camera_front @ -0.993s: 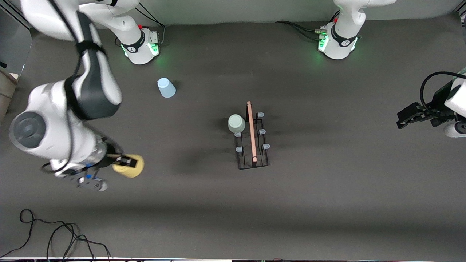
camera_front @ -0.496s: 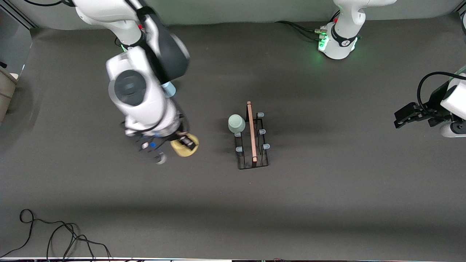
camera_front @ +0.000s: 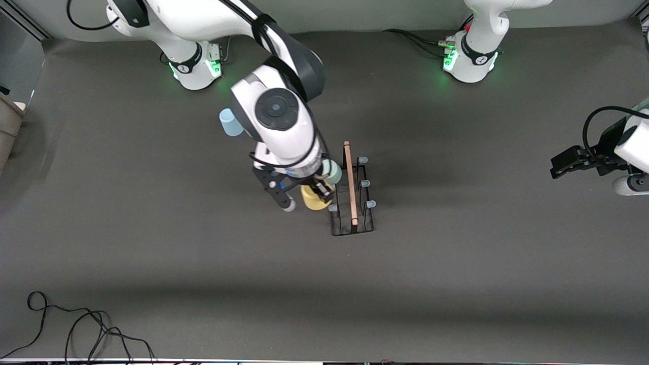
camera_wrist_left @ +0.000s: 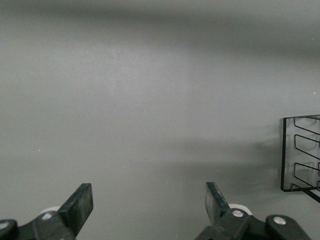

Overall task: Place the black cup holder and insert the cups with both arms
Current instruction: 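Lower the yellow cup onto a holder peg beside the green cup and release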

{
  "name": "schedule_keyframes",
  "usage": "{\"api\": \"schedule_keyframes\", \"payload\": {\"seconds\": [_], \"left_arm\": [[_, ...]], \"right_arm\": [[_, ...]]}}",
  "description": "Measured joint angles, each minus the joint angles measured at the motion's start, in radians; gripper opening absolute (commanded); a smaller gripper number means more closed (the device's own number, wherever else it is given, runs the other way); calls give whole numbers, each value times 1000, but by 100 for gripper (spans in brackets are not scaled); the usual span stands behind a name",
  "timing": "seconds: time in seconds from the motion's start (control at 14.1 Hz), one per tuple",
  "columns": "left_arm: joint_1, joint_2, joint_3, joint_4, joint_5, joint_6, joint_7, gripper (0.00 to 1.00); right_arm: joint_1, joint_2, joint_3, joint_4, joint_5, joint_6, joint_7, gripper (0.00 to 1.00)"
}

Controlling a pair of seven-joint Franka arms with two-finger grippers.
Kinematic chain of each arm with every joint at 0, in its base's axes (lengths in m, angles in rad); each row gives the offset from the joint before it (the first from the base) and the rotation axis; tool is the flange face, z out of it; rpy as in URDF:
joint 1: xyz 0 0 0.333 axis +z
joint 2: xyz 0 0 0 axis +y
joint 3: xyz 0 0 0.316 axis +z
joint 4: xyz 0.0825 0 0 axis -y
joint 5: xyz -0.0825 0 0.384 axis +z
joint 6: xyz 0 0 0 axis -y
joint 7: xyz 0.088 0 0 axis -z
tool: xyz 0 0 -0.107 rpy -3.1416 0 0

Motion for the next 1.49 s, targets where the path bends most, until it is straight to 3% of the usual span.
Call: {"api": "schedule_keyframes", "payload": {"seconds": [0.92,0.99,1.06,1.49], "left_arm": [[1,3,1,1,0,-2,0,100],[1,3,1,1,0,-2,0,100],[0,3,1,1,0,-2,0,100],[0,3,0,2,0,-2,0,100]], "right_arm": [[-2,159,9,5,4,166,32,0],[-2,175,10,5,4,180,32,62],[-2,188,10,5,4,189,32,99],[-5,162,5,53,4,159,32,100]]}}
